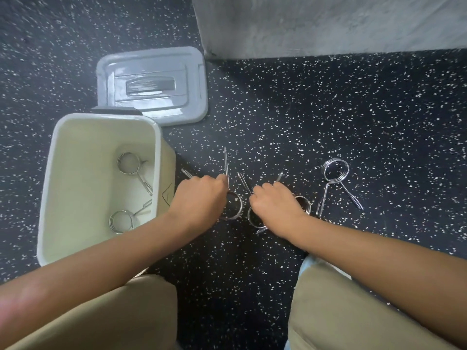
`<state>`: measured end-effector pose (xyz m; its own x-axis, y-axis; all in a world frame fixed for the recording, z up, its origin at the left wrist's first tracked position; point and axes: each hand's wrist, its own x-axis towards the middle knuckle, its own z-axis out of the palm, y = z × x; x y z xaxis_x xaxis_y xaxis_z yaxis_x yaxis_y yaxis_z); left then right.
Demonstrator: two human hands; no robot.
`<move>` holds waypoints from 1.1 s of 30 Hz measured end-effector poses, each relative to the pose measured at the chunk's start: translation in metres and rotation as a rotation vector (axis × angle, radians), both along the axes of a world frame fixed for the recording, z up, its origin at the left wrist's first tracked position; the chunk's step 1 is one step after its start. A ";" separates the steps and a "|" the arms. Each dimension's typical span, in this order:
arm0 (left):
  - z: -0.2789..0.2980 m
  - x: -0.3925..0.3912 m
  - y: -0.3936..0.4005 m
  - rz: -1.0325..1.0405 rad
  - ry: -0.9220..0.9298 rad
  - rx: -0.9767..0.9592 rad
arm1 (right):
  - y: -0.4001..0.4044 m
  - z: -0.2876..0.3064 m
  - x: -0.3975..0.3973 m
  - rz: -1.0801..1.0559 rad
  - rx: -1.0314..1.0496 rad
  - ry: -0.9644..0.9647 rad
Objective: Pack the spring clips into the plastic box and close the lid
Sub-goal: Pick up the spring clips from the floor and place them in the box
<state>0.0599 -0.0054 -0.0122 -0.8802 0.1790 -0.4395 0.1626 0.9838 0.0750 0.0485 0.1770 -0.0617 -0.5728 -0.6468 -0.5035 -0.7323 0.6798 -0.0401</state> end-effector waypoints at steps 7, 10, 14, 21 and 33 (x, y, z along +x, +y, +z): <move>0.044 0.001 -0.025 -0.058 0.196 0.095 | -0.006 0.013 -0.010 -0.076 -0.133 0.085; 0.061 0.005 -0.040 -0.078 0.305 0.149 | -0.012 0.026 -0.015 -0.164 -0.246 0.108; 0.081 0.007 -0.060 -0.088 0.358 0.164 | -0.022 0.046 -0.026 -0.268 -0.351 0.163; 0.109 0.014 -0.106 -0.080 0.370 0.160 | -0.055 0.082 -0.041 -0.381 -0.428 0.138; 0.097 0.055 -0.192 -0.185 0.224 0.010 | -0.095 0.108 -0.039 -0.481 -0.476 -0.011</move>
